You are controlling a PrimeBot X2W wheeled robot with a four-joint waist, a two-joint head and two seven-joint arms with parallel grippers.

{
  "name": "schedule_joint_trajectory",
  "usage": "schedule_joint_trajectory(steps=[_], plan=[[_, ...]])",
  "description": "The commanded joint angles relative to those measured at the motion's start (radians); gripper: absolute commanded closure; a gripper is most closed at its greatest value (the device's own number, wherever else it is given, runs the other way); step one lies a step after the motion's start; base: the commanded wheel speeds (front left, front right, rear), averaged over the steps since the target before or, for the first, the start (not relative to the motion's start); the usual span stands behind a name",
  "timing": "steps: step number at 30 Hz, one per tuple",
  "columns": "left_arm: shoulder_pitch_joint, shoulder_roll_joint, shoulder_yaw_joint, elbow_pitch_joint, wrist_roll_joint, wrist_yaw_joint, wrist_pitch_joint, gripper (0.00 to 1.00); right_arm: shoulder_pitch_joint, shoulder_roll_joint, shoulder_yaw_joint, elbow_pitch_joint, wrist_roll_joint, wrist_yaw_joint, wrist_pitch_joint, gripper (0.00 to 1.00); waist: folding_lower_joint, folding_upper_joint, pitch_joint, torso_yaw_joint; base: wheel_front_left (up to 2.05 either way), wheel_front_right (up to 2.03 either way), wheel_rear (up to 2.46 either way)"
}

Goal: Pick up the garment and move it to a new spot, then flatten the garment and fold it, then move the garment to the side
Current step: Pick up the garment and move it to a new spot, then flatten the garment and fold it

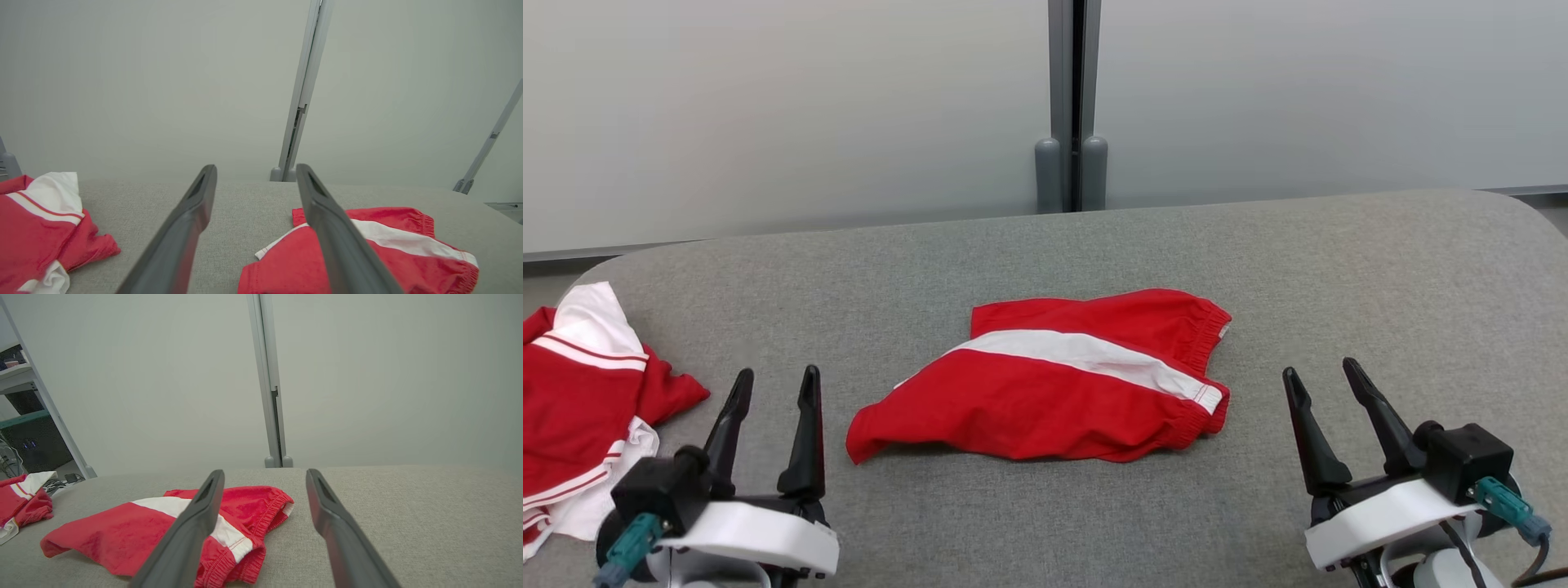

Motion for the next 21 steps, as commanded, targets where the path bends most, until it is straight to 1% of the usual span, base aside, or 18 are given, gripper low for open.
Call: schedule_joint_trajectory(steps=[1, 5, 13, 21], plan=[[0.019, -0.008, 0.015, 0.001, 0.004, 0.010, -0.012, 0.00, 0.011, -0.004, -0.004, -0.001, 0.006, 0.002, 0.000, 0.00, 0.0000, -0.0001, -0.001, 0.002, 0.00, 0.00, 0.00], [0.056, -0.046, 0.035, 0.000, 0.031, 0.004, -0.023, 0.00, 0.027, -0.007, -0.009, -0.003, 0.007, 0.002, 0.000, 0.00, 0.0000, -0.0001, -0.005, 0.008, 0.00, 0.00, 0.00], [0.079, -0.076, 0.058, -0.014, 0.094, -0.020, -0.023, 0.00, 0.031, -0.012, -0.005, 0.002, 0.007, 0.002, 0.000, 0.00, 0.0000, -0.0001, -0.013, 0.016, 0.00, 0.00, 0.00], [0.093, -0.114, 0.080, 0.008, 0.141, -0.026, -0.023, 0.00, 0.040, -0.009, -0.010, 0.002, 0.008, 0.002, 0.000, 0.00, 0.0000, -0.0001, -0.021, 0.017, 0.00, 0.00, 0.00]])
